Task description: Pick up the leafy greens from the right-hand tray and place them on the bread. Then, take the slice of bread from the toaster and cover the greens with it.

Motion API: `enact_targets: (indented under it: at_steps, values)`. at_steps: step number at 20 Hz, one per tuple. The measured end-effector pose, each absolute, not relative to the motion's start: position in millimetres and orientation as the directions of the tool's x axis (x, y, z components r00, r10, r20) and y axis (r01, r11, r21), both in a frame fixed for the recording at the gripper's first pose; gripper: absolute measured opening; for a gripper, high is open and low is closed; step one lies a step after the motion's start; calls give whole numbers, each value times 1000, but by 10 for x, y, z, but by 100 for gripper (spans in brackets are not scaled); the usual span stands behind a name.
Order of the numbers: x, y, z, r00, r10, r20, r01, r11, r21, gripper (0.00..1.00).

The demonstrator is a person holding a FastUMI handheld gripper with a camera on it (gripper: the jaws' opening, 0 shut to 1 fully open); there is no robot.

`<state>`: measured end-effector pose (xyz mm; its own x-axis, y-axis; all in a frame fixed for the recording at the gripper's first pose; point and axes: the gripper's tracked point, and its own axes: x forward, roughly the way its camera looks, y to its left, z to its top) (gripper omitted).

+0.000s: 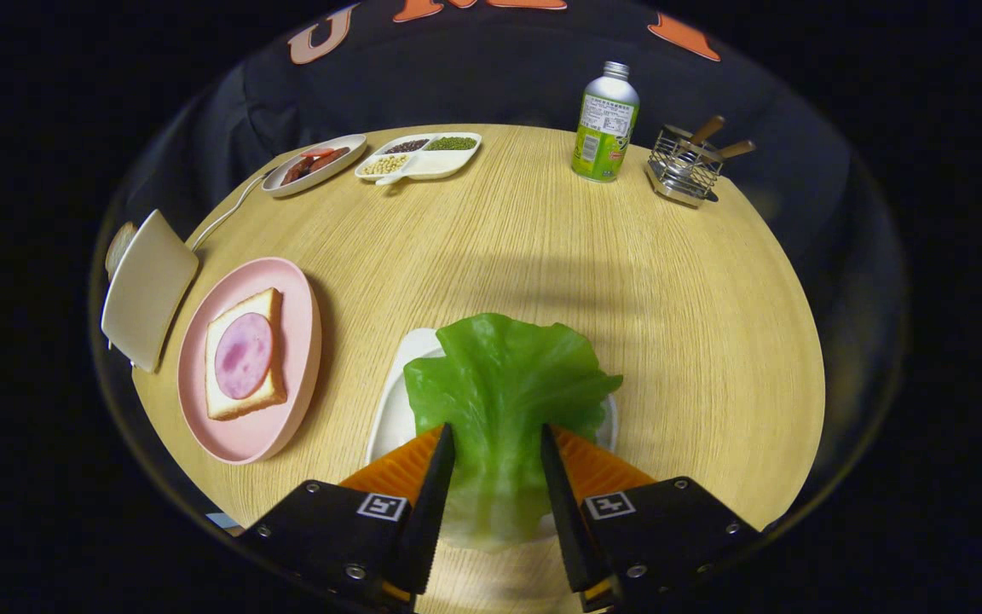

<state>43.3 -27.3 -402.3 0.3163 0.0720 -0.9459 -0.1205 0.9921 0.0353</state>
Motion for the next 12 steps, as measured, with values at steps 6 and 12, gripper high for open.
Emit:
enact_targets:
  at_steps: [6,12]
  values:
    - [417,-243,-4018,308,45,-950,-79,997,21,20]
    - [420,-114,-3837,331,79,-940,-59,996,63,15]
